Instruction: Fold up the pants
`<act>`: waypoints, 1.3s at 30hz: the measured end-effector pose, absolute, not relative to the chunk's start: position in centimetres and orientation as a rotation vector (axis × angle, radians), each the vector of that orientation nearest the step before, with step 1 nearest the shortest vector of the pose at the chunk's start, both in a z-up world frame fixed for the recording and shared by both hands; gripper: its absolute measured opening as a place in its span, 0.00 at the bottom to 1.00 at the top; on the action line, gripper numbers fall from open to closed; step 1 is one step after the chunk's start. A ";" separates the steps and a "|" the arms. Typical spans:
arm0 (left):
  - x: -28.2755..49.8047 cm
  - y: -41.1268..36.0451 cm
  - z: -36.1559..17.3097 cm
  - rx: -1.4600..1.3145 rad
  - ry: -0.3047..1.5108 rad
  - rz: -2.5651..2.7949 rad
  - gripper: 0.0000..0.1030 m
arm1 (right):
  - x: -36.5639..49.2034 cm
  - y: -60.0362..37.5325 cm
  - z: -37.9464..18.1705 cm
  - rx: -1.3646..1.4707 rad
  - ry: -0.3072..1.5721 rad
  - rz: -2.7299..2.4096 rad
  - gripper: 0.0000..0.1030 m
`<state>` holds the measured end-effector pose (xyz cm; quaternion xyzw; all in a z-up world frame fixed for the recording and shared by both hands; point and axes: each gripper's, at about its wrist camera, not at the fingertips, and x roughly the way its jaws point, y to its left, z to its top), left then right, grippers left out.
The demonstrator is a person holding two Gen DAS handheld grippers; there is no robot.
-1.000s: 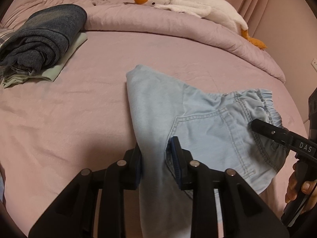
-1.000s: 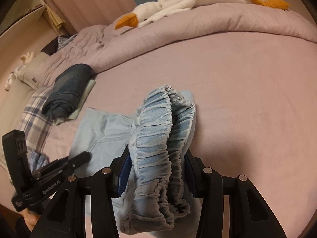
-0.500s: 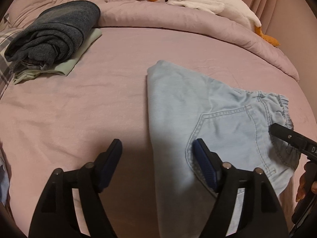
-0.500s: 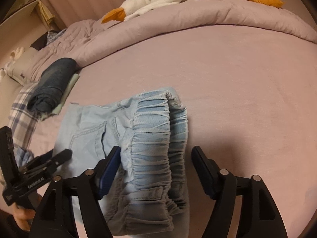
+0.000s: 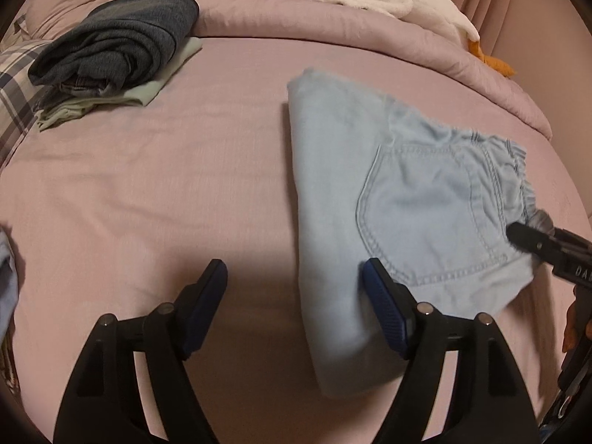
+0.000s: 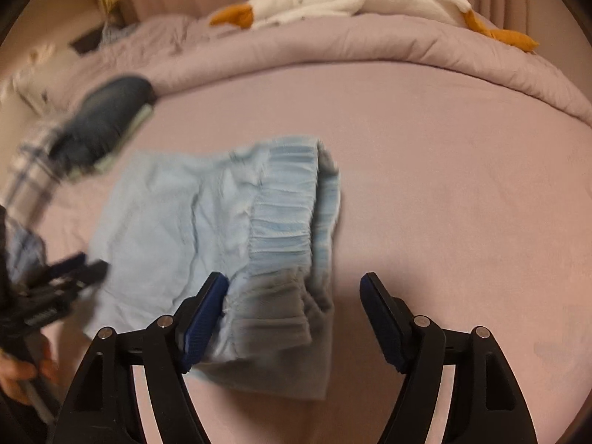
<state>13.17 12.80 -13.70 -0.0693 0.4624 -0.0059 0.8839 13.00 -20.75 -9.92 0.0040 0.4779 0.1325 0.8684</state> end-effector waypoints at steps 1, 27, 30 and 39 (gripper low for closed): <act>13.0 12.8 -13.7 -0.140 0.956 -0.011 0.75 | 13.0 -20.9 -10.1 0.014 1.004 0.275 0.72; 5.3 10.0 -3.2 -0.162 0.851 0.032 1.00 | 4.1 -20.0 -1.5 0.002 0.882 0.345 0.96; 4.9 9.8 -2.7 -0.169 0.871 0.034 1.00 | 3.2 -19.3 -0.5 -0.010 0.862 0.342 0.98; 2.1 8.1 -0.6 -0.121 0.843 0.053 1.00 | 1.0 -18.5 1.5 -0.025 0.823 0.346 0.98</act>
